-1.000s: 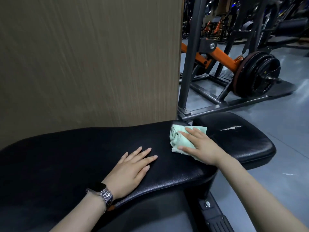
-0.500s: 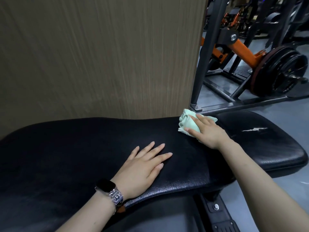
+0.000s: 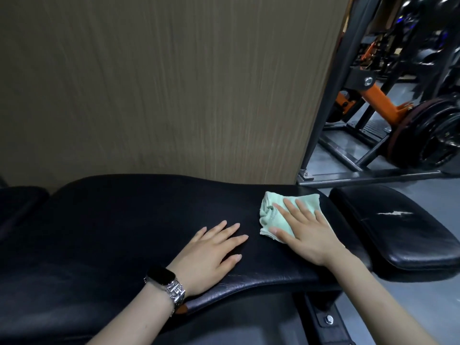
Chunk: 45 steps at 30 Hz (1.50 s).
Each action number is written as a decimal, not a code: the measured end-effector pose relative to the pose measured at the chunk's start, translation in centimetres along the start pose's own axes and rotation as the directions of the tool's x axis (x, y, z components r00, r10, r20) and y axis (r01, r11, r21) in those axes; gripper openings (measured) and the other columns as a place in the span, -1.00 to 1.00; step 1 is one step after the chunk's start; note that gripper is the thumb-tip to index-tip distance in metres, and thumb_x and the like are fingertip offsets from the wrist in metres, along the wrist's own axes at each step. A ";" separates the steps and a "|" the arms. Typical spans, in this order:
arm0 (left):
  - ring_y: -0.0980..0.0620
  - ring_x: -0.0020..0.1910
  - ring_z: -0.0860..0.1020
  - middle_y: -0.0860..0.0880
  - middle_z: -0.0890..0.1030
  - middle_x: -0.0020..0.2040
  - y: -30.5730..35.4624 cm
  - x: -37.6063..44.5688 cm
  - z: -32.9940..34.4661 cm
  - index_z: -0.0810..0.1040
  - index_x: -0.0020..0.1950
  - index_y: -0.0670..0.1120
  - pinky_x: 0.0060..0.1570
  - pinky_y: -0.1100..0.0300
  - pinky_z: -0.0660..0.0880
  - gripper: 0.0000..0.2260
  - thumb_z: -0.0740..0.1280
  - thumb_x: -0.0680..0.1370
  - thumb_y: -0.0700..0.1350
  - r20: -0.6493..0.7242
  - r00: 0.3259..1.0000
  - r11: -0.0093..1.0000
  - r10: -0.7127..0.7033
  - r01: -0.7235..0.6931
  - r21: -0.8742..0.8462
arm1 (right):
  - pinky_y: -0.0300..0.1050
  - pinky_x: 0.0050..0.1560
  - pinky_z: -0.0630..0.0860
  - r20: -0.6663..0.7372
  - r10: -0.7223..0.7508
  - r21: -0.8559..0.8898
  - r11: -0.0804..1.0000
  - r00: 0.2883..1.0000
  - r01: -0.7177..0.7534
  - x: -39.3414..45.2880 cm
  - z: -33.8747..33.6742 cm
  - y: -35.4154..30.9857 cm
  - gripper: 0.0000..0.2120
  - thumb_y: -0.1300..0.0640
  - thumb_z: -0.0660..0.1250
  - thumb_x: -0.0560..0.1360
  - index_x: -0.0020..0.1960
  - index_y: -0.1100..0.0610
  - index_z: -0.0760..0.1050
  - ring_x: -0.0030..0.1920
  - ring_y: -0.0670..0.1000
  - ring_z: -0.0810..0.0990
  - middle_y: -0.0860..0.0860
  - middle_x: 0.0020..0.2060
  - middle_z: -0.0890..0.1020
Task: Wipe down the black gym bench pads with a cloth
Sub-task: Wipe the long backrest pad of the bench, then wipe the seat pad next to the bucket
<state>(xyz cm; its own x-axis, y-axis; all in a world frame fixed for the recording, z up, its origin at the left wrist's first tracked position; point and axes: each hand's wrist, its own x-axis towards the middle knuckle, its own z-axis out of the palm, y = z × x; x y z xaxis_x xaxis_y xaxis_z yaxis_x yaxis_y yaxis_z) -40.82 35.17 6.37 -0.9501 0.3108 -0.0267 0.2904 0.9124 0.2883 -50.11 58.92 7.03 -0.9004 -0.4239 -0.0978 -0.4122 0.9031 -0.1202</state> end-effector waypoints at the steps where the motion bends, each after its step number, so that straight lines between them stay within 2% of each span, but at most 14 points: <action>1: 0.31 0.42 -0.23 0.27 -0.08 0.51 -0.5 -0.8 -0.2 0.05 0.47 0.27 0.40 0.18 -0.23 -0.34 -0.28 0.40 0.37 -0.003 1.000 1.000 -0.013 0.013 -0.001 | 0.06 0.48 -0.21 0.000 -0.013 -0.003 1.000 1.000 0.013 -0.2 0.0 -1.0 -0.19 -0.50 -0.31 0.32 0.52 -0.22 -0.21 0.52 -0.05 -0.27 -0.14 0.54 -0.18; 2: 0.31 0.41 -0.23 0.27 -0.09 0.51 -1.0 -1.6 -0.4 0.06 0.47 0.27 0.40 0.19 -0.23 -0.33 -0.27 0.40 0.42 -0.003 1.000 1.000 -0.030 0.030 -0.006 | 0.06 0.48 -0.21 0.001 -0.029 -0.002 1.000 1.000 0.029 -0.4 0.1 -2.0 -0.18 -0.51 -0.33 0.31 0.52 -0.23 -0.21 0.52 -0.05 -0.28 -0.14 0.54 -0.19; 5: 0.32 0.41 -0.24 0.29 -0.09 0.50 -2.6 -4.3 -1.1 0.06 0.47 0.27 0.39 0.20 -0.25 -0.32 -0.26 0.39 0.42 -0.007 0.997 0.996 -0.083 0.083 -0.014 | 0.04 0.48 -0.23 -0.003 -0.083 -0.001 0.997 0.997 0.083 -0.9 0.5 -5.2 0.02 -0.59 -0.55 0.09 0.50 -0.25 -0.25 0.51 -0.07 -0.30 -0.16 0.53 -0.21; 7: 0.32 0.40 -0.25 0.28 -0.09 0.50 -3.6 -6.0 -1.6 0.05 0.47 0.26 0.38 0.21 -0.25 -0.39 -0.21 0.44 0.36 -0.020 0.994 0.994 -0.110 0.110 -0.010 | 0.05 0.48 -0.25 -0.006 -0.113 0.007 0.994 0.994 0.113 -1.0 0.9 -7.3 0.03 -0.56 -0.60 0.07 0.49 -0.27 -0.27 0.50 -0.07 -0.32 -0.16 0.53 -0.21; 15: 0.32 0.40 -0.26 0.28 -0.11 0.50 -7.1 -12.5 -3.2 0.03 0.48 0.25 0.36 0.25 -0.25 -0.25 -0.33 0.30 0.35 -0.064 0.967 0.968 -0.248 0.246 -0.042 | 0.05 0.46 -0.31 0.020 -0.269 0.056 0.962 0.963 0.267 -1.2 1.7 -17.5 -0.15 -0.44 -0.44 0.24 0.51 -0.25 -0.23 0.50 -0.06 -0.35 -0.16 0.53 -0.22; 23: 0.32 0.38 -0.24 0.25 -0.07 0.51 -10.7 -18.1 -4.2 0.06 0.50 0.19 0.38 0.22 -0.21 -0.18 -0.34 0.27 0.37 -0.090 0.924 0.929 -0.370 0.369 -0.030 | 0.08 0.44 -0.35 0.040 -0.381 0.078 0.923 0.924 0.377 -0.2 2.9 -26.7 -0.11 -0.41 -0.49 0.20 0.52 -0.22 -0.20 0.50 -0.04 -0.34 -0.13 0.53 -0.21; 31: 0.32 0.39 -0.19 0.14 0.02 0.53 -14.6 -20.2 -5.0 0.07 0.51 0.08 0.41 0.20 -0.19 -0.13 -0.33 0.31 0.46 -0.101 0.913 0.919 -0.395 0.394 -0.031 | -0.01 0.44 -0.33 0.032 -0.436 0.120 0.895 0.899 0.430 1.9 3.3 -32.2 -0.14 -0.38 -0.48 0.24 0.53 -0.22 -0.15 0.50 -0.11 -0.31 -0.19 0.53 -0.17; 33: 0.26 0.45 -0.15 0.12 0.02 0.54 -15.4 -20.6 -5.4 0.06 0.52 0.06 0.41 0.21 -0.19 -0.19 -0.29 0.37 0.43 -0.102 0.909 0.914 -0.404 0.405 -0.015 | -0.03 0.44 -0.33 0.013 -0.436 0.130 0.893 0.900 0.431 2.5 3.4 -33.5 -0.15 -0.37 -0.47 0.26 0.53 -0.22 -0.12 0.48 -0.14 -0.31 -0.20 0.53 -0.15; 37: 0.19 0.49 -0.11 0.08 0.03 0.54 -17.2 -21.1 -6.3 0.06 0.52 0.01 0.43 0.21 -0.18 -0.49 -0.01 0.61 0.16 -0.126 0.895 0.903 -0.427 0.429 -0.010 | -0.04 0.45 -0.30 -0.009 -0.439 0.152 0.887 0.898 0.436 3.8 3.3 -35.9 -0.19 -0.37 -0.43 0.31 0.52 -0.20 -0.07 0.45 -0.20 -0.31 -0.21 0.53 -0.10; 40: 0.17 0.50 -0.09 0.06 0.05 0.54 -18.7 -21.3 -6.5 0.05 0.52 -0.02 0.45 0.20 -0.16 -0.49 0.03 0.62 0.13 -0.146 0.890 0.900 -0.431 0.436 0.003 | -0.02 0.46 -0.26 -0.003 -0.446 0.160 0.883 0.895 0.441 5.0 3.2 -37.4 -0.31 -0.38 -0.34 0.43 0.52 -0.21 -0.07 0.51 -0.13 -0.23 -0.20 0.53 -0.06; 43: 0.15 0.50 -0.11 0.05 0.04 0.54 -19.9 -21.5 -6.5 0.05 0.52 -0.03 0.46 0.16 -0.15 -0.48 0.03 0.62 0.13 -0.151 0.887 0.897 -0.437 0.442 0.002 | 0.00 0.48 -0.22 0.000 -0.433 0.171 0.888 0.901 0.427 6.5 3.3 -38.6 -0.51 -0.19 -0.18 0.62 0.53 -0.15 -0.03 0.52 -0.12 -0.18 -0.19 0.53 -0.02; 45: 0.14 0.50 -0.13 0.06 0.02 0.54 -20.6 -21.8 -6.4 0.07 0.52 -0.02 0.46 0.12 -0.16 -0.49 0.02 0.61 0.15 -0.157 0.881 0.893 -0.445 0.451 -0.001 | 0.00 0.49 -0.20 -0.014 -0.423 0.211 0.884 0.906 0.417 7.3 3.4 -39.5 -0.51 -0.14 -0.13 0.63 0.54 -0.09 0.00 0.52 -0.12 -0.15 -0.19 0.53 0.01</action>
<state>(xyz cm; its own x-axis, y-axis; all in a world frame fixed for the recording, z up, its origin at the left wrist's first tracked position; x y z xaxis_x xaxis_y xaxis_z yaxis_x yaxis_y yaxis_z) -26.82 7.86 7.13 -0.9847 -0.1741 -0.0014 -0.1691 0.9544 0.2462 -39.92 19.96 7.72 -0.6431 -0.7654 -0.0238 -0.7101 0.6077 -0.3555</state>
